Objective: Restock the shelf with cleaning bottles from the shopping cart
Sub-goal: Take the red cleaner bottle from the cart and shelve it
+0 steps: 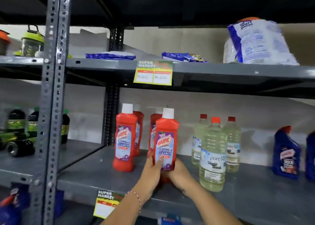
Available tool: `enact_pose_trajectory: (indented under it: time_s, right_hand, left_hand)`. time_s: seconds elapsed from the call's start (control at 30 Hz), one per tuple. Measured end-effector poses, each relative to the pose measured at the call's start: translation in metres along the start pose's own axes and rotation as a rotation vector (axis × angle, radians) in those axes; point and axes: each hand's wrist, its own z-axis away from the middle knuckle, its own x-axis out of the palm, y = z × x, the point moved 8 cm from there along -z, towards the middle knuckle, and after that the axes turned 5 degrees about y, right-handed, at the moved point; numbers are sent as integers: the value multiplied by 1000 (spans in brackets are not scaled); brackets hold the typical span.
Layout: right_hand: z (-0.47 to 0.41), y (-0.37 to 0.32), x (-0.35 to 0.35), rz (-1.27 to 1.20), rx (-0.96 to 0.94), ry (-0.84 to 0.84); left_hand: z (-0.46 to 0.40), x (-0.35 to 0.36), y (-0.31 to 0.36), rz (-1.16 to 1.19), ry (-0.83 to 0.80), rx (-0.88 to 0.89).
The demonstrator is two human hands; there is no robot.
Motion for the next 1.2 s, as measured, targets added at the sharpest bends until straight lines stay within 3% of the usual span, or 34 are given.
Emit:
enact_pose_trajectory:
  time_s: [0.17, 0.47, 0.6, 0.67, 0.73, 0.87, 1.0, 1.2]
  right_hand:
    - [-20, 22, 5, 20, 83, 109]
    - [-17, 22, 8, 3, 65, 52]
    - [12, 12, -6, 3, 112, 16]
    - [41, 5, -36, 17, 83, 92]
    - [82, -1, -78, -106, 12, 189]
    - [187, 26, -176, -440, 13, 410]
    - [289, 90, -274, -614, 170, 656]
    - [486, 219, -422, -474, 518, 1100]
  left_hand:
    - [-17, -2, -19, -110, -48, -96]
    - [-20, -2, -27, -16, -23, -145]
    - [1, -8, -4, 1, 103, -25]
    - [24, -11, 16, 75, 245, 92]
    - [57, 5, 23, 227, 262, 120]
    - [142, 100, 0, 427, -75, 17]
    - [245, 236, -64, 353, -445, -245]
    - [421, 392, -204, 97, -816, -727]
